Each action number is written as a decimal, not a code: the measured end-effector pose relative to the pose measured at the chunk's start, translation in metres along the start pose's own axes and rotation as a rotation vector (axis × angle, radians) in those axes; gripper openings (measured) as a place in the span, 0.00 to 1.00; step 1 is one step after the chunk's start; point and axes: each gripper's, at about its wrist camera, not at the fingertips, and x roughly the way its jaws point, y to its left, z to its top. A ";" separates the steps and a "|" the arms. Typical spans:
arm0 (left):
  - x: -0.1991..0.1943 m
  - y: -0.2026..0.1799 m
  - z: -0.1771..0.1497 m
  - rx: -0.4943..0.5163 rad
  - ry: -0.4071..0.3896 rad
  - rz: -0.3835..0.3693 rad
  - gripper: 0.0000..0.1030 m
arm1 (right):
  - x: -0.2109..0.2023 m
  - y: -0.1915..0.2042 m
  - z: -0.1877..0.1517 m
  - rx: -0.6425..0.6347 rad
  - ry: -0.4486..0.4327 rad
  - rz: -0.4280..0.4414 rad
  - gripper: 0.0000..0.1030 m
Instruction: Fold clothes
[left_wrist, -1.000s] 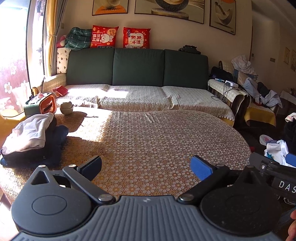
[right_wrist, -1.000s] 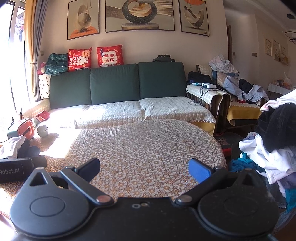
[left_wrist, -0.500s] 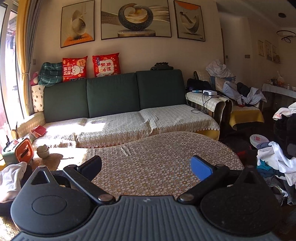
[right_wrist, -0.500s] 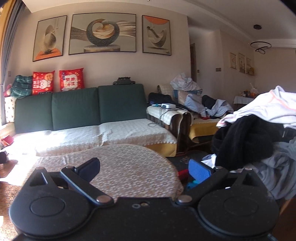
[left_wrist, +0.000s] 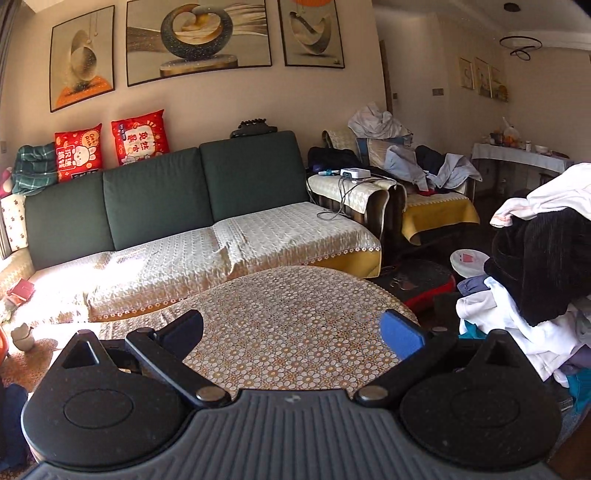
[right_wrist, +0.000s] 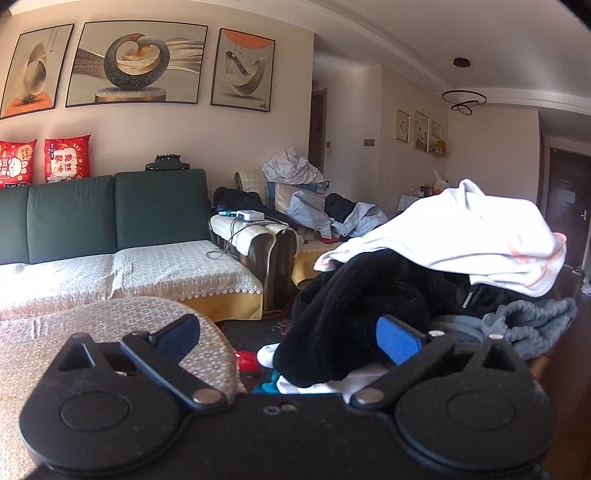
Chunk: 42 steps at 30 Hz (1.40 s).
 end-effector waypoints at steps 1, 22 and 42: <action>0.003 -0.004 0.002 0.000 0.001 -0.010 1.00 | 0.002 -0.007 0.002 -0.004 -0.010 -0.010 1.00; 0.050 -0.084 0.047 0.026 -0.016 -0.235 0.31 | 0.077 -0.176 0.069 -0.189 0.018 -0.367 1.00; 0.049 -0.249 0.070 0.244 -0.190 -0.621 0.31 | 0.083 -0.232 0.110 -0.023 0.279 -0.016 1.00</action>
